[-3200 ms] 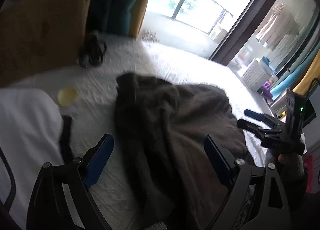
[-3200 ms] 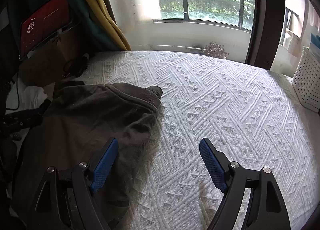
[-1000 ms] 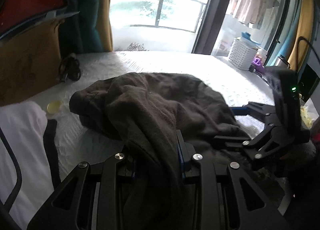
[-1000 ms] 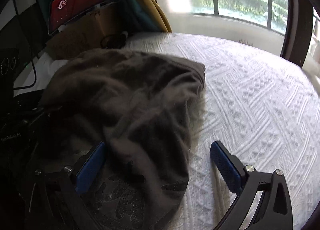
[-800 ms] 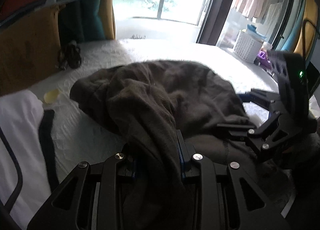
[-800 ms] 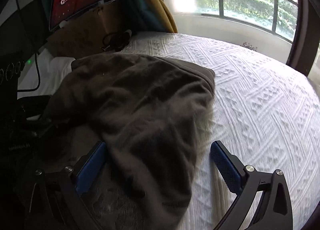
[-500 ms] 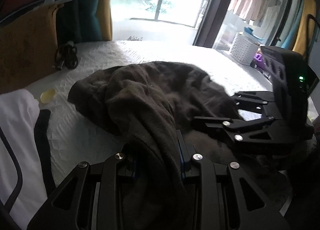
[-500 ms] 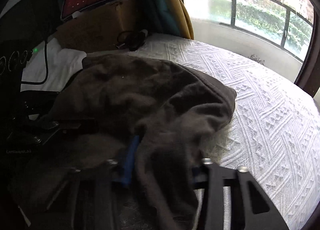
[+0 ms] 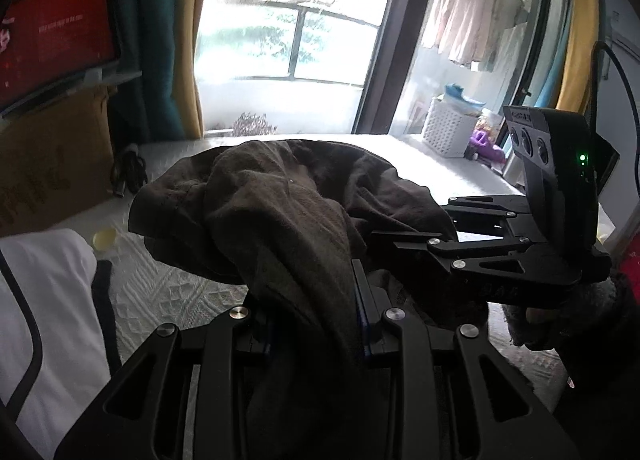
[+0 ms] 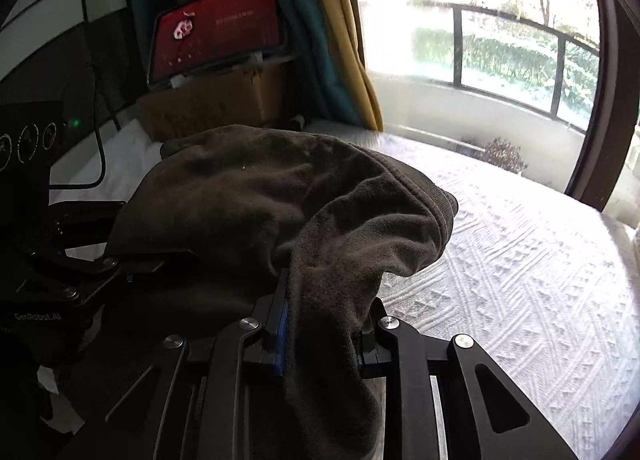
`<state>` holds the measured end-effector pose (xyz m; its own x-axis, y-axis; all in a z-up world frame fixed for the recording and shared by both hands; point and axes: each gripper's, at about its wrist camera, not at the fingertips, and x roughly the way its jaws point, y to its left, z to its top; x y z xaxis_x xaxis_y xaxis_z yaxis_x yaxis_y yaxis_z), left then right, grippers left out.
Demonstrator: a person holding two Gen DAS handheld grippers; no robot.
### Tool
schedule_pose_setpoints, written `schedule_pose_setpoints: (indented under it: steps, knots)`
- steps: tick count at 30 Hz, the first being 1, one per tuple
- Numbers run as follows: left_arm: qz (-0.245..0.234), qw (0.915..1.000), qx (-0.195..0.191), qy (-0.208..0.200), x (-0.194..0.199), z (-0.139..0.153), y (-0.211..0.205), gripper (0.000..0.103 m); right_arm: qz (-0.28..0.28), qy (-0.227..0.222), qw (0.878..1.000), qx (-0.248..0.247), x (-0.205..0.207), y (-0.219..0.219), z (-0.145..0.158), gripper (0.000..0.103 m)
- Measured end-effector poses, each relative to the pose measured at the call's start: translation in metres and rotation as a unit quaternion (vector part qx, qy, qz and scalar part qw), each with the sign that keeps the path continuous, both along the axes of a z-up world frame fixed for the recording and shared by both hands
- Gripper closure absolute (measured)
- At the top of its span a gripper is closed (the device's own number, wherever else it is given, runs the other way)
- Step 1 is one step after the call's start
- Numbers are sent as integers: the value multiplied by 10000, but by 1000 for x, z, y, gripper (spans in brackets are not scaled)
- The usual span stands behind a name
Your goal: Fold small clothes
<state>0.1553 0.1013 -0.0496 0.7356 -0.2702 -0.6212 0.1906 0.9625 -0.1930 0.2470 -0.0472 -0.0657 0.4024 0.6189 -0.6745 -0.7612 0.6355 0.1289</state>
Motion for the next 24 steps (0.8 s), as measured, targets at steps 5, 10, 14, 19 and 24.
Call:
schedule_pose_setpoints:
  steps: [5,10,14,19,24]
  knots:
    - [-26,9997,67,-249,-14,15,-2,75,-78,-183,9998,63,-15,-6,20,79]
    - [-35,9987,131,-489,-29,30,-3,75,-138,-376,9991,165,-31,-13,38,79]
    - [0,9974,153,-702,-42,41,-3,75,-147,-526,9982,262,-46,-22,50,79]
    - [-27,9954,250,-929,-56,54,-7,75,-157,-705,9966,406,-61,-30,66,79]
    - [-21,9925,295,-1190,-67,69,-5,75,-131,-896,9942,574,-81,-38,85,79]
